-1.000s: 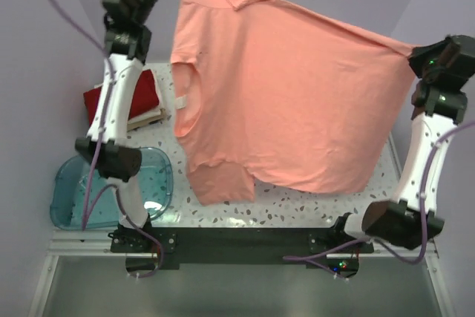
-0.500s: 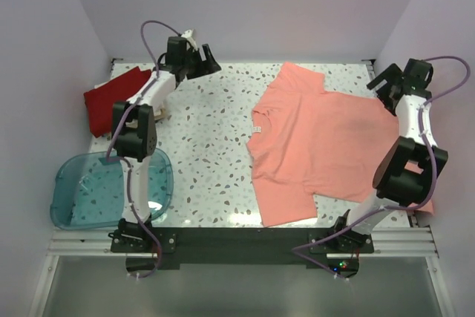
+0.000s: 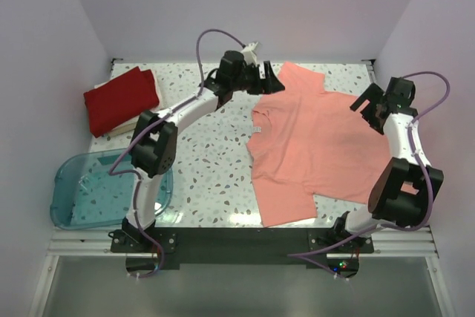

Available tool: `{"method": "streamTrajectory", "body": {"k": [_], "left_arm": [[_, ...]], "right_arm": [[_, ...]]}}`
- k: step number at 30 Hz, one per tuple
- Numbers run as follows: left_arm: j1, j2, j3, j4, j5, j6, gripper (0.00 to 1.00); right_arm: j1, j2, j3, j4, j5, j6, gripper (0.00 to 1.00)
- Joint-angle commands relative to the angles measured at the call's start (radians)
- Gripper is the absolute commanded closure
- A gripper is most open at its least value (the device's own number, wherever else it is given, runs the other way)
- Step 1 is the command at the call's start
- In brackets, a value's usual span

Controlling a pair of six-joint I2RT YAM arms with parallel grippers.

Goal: Fold and stack the t-shirts
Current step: Flatten the tshirt out

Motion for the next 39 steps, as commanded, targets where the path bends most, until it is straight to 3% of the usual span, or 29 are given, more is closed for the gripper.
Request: {"method": "streamTrajectory", "body": {"k": [1, 12, 23, 39], "left_arm": [[-0.006, 0.055, -0.062, 0.055, 0.052, -0.084, 0.17], [-0.032, 0.217, -0.077, 0.012, 0.056, -0.065, 0.16], [0.064, 0.251, -0.108, -0.13, -0.12, -0.053, 0.15], [0.294, 0.248, -0.107, -0.189, -0.24, 0.031, 0.14]], "right_arm": [[-0.002, -0.068, -0.035, -0.005, -0.022, -0.026, 0.09], [-0.002, -0.074, -0.132, 0.022, -0.051, -0.007, 0.09], [0.018, 0.051, -0.154, 0.059, -0.05, -0.032, 0.09], [0.314, 0.415, 0.09, 0.002, 0.012, 0.023, 0.1]]}}
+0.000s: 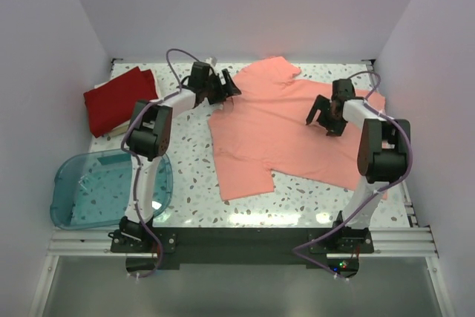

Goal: Fold and stack the t-shirts
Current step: Flatten the tshirt out

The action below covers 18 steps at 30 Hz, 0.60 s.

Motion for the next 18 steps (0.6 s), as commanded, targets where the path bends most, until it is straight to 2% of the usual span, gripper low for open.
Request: {"method": "streamTrajectory", "body": {"k": [1, 3, 8, 18], "left_arm": [[0.064, 0.047, 0.004, -0.173, -0.156, 0.098, 0.14], [0.081, 0.056, 0.036, -0.188, -0.163, 0.123, 0.14], [0.084, 0.067, 0.118, -0.239, -0.199, 0.183, 0.14], [0.052, -0.102, 0.112, -0.222, -0.186, 0.238, 0.13]], "right_arm": [[0.047, 0.074, 0.073, -0.012, 0.011, 0.035, 0.1], [0.092, 0.111, 0.111, -0.025, 0.011, 0.043, 0.1], [0.115, 0.143, 0.186, -0.068, -0.002, 0.051, 0.1], [0.115, 0.012, 0.255, -0.165, -0.024, 0.029, 0.1]]}}
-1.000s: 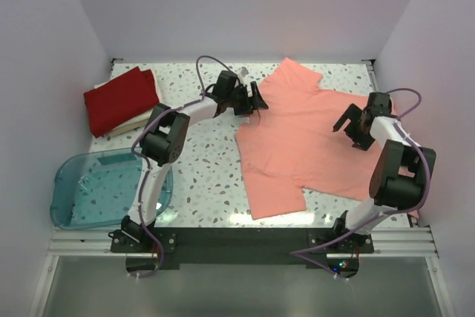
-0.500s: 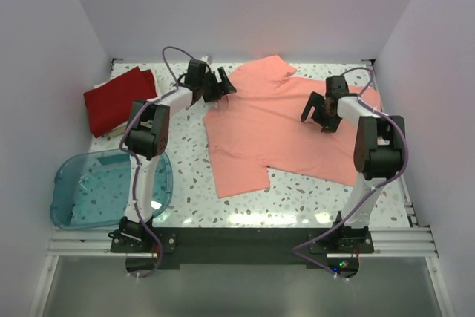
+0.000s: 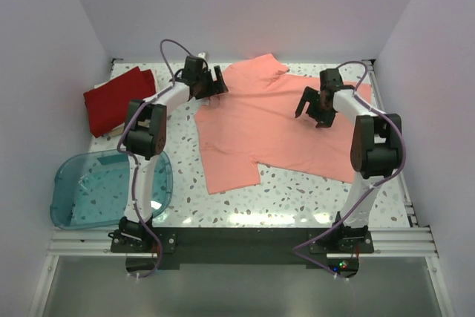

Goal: Fold and stack the t-shirts
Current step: Flatten the tshirt out

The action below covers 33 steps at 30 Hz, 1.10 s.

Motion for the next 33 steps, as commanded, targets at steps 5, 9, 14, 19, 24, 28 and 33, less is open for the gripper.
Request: {"method": "streamTrajectory", "body": {"k": [5, 9, 14, 19, 24, 28, 33], "left_arm": [[-0.048, -0.218, -0.082, -0.085, -0.074, 0.109, 0.13], [-0.085, -0.263, -0.165, -0.107, -0.054, 0.119, 0.13], [-0.089, -0.267, -0.272, -0.095, 0.024, 0.089, 0.13], [-0.088, -0.223, -0.287, -0.099, 0.048, 0.085, 0.13], [-0.074, -0.168, -0.281, -0.108, 0.047, 0.069, 0.13], [-0.059, -0.128, -0.258, -0.116, 0.036, 0.074, 0.13], [-0.048, -0.057, -0.168, -0.136, 0.035, 0.091, 0.12]], "right_arm": [[-0.009, -0.187, -0.003, -0.108, 0.014, -0.023, 0.1], [-0.024, -0.237, -0.105, -0.112, 0.03, -0.025, 0.1], [-0.045, -0.272, -0.198, -0.078, 0.024, -0.016, 0.1], [-0.053, -0.255, -0.219, -0.047, 0.028, -0.025, 0.1], [-0.058, -0.202, -0.227, -0.009, 0.027, -0.031, 0.1], [-0.056, -0.156, -0.219, 0.006, 0.027, -0.029, 0.1], [-0.056, -0.091, -0.19, 0.01, 0.016, -0.031, 0.1]]}}
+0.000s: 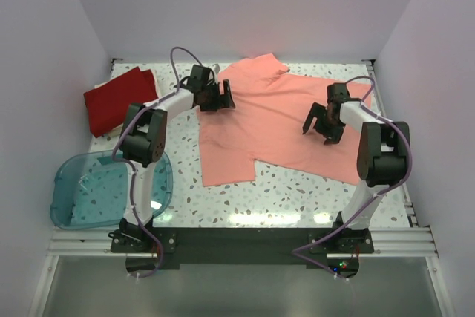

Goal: Fold and stack the t-shirts
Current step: Flatten the tshirt out

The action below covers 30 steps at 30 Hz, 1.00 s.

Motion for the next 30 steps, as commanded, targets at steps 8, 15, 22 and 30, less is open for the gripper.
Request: {"method": "streamTrajectory", "body": {"k": [8, 15, 22, 30], "left_arm": [[0.04, 0.217, 0.238, -0.094, -0.075, 0.015, 0.12], [0.048, 0.312, 0.407, -0.091, -0.057, 0.025, 0.12], [0.046, 0.252, 0.424, -0.051, -0.056, 0.046, 0.13], [0.023, -0.121, 0.146, 0.015, -0.151, 0.095, 0.12]], "right_arm": [[-0.004, 0.118, 0.1, 0.035, -0.034, 0.015, 0.1], [-0.004, 0.198, 0.216, -0.002, -0.051, 0.023, 0.11], [-0.002, 0.235, 0.319, -0.041, -0.094, 0.014, 0.11], [-0.002, 0.172, 0.373, -0.072, -0.137, 0.008, 0.11]]}}
